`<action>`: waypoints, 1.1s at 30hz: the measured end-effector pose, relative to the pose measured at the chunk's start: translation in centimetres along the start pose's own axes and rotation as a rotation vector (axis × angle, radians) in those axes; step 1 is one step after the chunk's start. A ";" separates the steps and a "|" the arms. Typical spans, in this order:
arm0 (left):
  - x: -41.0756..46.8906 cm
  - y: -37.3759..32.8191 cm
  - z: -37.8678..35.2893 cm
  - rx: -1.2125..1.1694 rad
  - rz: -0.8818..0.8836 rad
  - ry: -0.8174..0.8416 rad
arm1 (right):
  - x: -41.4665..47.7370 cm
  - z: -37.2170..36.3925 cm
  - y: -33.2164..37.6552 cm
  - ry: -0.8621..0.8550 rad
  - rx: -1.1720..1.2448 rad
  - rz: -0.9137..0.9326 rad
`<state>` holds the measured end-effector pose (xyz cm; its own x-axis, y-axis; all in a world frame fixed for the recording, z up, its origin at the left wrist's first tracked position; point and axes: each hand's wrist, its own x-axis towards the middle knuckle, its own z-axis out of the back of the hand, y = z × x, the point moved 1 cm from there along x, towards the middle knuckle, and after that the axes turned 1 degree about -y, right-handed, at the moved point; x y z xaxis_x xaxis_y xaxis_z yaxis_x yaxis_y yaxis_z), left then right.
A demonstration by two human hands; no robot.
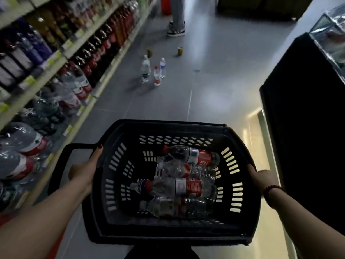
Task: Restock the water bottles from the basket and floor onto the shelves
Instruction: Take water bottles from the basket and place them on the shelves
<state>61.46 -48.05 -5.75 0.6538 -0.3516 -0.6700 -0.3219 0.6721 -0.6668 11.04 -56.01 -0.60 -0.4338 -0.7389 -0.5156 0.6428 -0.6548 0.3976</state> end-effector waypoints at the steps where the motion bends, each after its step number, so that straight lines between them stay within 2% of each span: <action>1: 1.5 -0.5 0.2 -0.036 -0.011 -0.012 | 0.8 -0.2 2.1 0.023 -0.017 0.022; 7: 0.1 -8.8 -1.3 -0.143 -0.025 -0.054 | 6.2 -3.0 14.8 0.058 -0.104 0.131; 13: 8.9 -15.5 -1.0 -0.134 0.040 -0.093 | 9.8 -7.3 25.4 0.083 -0.151 0.145; 15: 14.8 -15.9 0.0 -0.142 0.081 -0.056 | 11.0 -8.6 29.3 0.103 -0.177 0.162; 17: 20.2 -15.3 0.9 -0.145 0.050 -0.050 | 12.8 -9.9 33.4 0.103 -0.219 0.204; 20: 20.4 -18.7 0.6 -0.175 0.035 -0.074 | 15.2 -11.9 38.7 0.158 -0.250 0.247; 23: 23.3 -20.2 0.5 -0.264 0.130 -0.103 | 18.5 -14.5 44.6 0.185 -0.278 0.300; 29: 23.2 -28.7 -2.5 -0.340 0.204 -0.388 | 24.2 -19.8 57.3 0.303 -0.386 0.385; 33: 27.1 -30.5 -1.8 -0.376 0.189 -0.537 | 26.4 -22.6 64.8 0.348 -0.399 0.423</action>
<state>87.74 -79.27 -4.13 0.7811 0.1869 -0.5958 -0.6163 0.3840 -0.6875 55.51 -114.31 -5.60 0.0923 -0.7805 -0.6183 0.9254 -0.1620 0.3426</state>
